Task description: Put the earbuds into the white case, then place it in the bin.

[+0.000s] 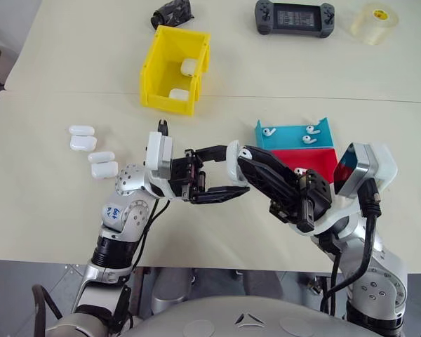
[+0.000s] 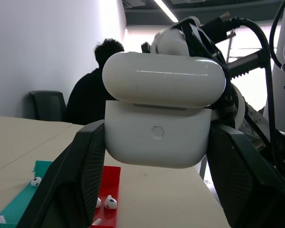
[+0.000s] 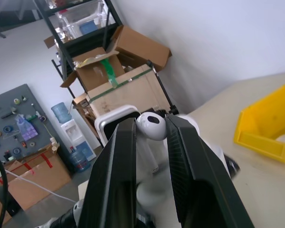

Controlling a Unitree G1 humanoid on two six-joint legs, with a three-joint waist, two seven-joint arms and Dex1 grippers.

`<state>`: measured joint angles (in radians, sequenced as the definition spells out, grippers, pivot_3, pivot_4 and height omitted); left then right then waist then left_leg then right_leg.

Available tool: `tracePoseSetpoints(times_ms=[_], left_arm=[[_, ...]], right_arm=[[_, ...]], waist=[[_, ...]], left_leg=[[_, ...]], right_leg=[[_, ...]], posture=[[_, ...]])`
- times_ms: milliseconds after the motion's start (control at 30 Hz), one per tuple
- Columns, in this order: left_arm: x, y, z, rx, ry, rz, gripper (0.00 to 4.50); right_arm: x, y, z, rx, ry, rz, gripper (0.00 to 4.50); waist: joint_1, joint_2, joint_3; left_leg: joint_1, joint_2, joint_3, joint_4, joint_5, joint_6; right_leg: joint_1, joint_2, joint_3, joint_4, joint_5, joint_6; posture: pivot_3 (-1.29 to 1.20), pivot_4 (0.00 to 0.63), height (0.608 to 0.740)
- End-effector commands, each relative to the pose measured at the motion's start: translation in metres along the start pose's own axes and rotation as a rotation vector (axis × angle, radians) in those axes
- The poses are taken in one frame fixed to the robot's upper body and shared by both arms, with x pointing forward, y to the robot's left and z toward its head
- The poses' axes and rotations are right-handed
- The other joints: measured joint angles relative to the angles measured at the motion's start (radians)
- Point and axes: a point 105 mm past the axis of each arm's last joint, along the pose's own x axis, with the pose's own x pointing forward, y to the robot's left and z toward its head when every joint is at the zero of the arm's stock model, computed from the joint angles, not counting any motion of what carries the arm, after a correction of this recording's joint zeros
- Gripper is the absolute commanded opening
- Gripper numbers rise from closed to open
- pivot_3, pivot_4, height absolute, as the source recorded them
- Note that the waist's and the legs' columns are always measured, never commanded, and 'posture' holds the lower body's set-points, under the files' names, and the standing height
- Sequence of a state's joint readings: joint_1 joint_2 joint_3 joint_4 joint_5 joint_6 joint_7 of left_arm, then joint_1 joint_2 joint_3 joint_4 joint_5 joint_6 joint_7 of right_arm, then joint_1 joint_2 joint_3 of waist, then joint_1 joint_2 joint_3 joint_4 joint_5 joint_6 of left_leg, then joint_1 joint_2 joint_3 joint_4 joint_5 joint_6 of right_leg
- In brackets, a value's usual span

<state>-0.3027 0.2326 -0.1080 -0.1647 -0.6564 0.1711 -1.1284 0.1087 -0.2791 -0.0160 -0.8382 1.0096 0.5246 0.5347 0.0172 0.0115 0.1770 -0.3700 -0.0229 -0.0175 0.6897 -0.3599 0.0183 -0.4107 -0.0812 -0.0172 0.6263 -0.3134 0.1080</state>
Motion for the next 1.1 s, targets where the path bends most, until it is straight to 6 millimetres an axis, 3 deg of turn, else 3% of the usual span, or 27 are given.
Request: tracePoseSetpoints(times_ms=[33,433,833,1033,1100], left_arm=[[0.004,-0.002,0.011,0.019,-0.05,-0.01,2.8],[0.006,0.001,0.014,0.023,-0.063,-0.019,2.8],[0.003,0.002,0.011,0.023,-0.041,-0.008,2.8],[-0.018,0.016,0.0,0.059,0.158,0.066,2.8],[-0.025,0.023,-0.007,0.122,0.297,0.065,2.8]], right_arm=[[-0.001,0.009,0.004,-0.035,-0.018,0.027,0.53],[-0.008,0.006,-0.013,-0.01,0.046,0.007,0.53],[-0.014,0.003,-0.005,-0.059,0.07,0.012,4.37],[-0.044,-0.017,0.005,-0.139,0.148,-0.112,4.37],[-0.056,-0.03,0.011,-0.161,0.171,-0.174,3.99]], waist=[[0.0,0.0,0.0],[0.001,0.0,0.0],[0.001,0.0,0.0],[0.004,0.0,0.0],[0.005,0.0,0.0]], left_leg=[[0.0,0.0,0.0,0.0,0.0,0.0],[0.0,0.0,0.0,0.0,0.0,0.0],[0.0,0.0,0.0,0.0,0.0,0.0],[0.0,0.0,0.0,0.0,0.0,0.0],[0.0,0.0,0.0,0.0,0.0,0.0]], right_leg=[[0.0,0.0,0.0,0.0,0.0,0.0],[0.0,0.0,0.0,0.0,0.0,0.0],[0.0,0.0,0.0,0.0,0.0,0.0],[0.0,0.0,0.0,0.0,0.0,0.0],[0.001,0.0,0.0,0.0,0.0,0.0]], posture=[[0.0,0.15,0.74],[0.0,0.15,0.74],[0.0,0.15,0.74],[0.0,0.15,0.74],[0.0,0.15,0.74]])
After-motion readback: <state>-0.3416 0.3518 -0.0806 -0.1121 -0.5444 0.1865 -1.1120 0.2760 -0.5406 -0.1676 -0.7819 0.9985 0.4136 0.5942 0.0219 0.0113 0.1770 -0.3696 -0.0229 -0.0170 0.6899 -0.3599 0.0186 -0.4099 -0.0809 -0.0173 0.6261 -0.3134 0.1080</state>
